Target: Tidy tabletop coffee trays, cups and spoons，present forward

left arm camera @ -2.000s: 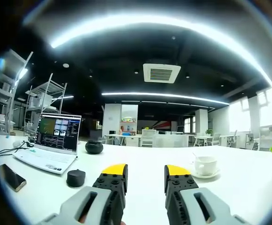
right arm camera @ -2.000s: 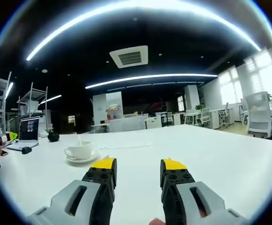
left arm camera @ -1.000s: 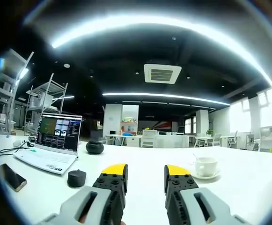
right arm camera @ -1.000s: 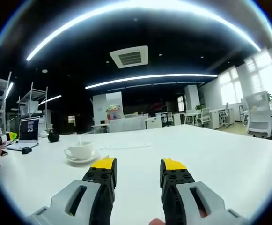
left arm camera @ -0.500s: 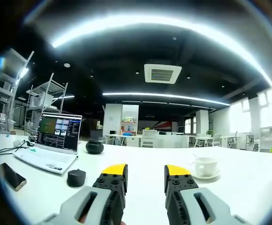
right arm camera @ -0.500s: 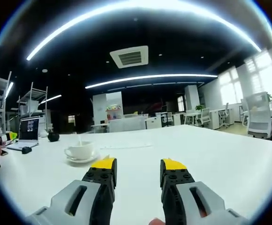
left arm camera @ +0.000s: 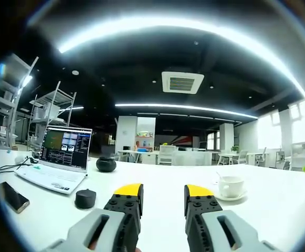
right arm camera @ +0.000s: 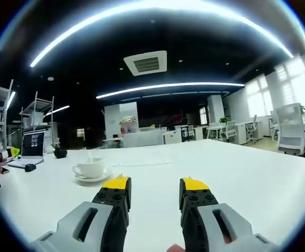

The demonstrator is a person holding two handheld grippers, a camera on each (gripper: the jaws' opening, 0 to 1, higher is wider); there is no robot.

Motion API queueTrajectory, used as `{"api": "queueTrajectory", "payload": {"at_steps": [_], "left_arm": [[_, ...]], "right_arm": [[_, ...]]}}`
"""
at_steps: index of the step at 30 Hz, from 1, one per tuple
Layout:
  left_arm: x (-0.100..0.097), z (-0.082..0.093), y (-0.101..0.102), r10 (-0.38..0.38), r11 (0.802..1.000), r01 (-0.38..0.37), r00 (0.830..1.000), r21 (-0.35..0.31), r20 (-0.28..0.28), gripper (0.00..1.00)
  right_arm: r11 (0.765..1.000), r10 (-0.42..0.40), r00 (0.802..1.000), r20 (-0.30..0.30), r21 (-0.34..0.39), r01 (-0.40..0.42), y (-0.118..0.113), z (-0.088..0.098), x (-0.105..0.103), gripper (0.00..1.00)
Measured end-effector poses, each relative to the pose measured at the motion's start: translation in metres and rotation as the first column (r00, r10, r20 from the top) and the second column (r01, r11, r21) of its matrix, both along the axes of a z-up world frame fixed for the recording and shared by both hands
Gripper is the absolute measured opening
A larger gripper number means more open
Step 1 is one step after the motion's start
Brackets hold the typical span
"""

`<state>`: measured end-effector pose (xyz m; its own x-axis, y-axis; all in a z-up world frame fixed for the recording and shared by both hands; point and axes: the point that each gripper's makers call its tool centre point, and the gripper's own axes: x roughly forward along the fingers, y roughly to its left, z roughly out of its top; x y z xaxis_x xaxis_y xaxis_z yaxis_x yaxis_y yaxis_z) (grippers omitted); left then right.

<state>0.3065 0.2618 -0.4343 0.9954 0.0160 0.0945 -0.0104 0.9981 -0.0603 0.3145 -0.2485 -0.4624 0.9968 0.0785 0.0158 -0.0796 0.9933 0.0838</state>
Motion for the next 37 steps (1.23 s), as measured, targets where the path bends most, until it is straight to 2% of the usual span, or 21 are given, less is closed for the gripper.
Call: {"api": "queueTrajectory", "payload": {"at_steps": [37], "left_arm": [[-0.0021, 0.0028, 0.003, 0.002, 1.0, -0.002, 1.0, 0.0, 0.005, 0.32]], "right_arm": [[1.0, -0.003, 1.0, 0.006, -0.007, 0.003, 0.0001, 0.0036, -0.0032, 0.37]]}}
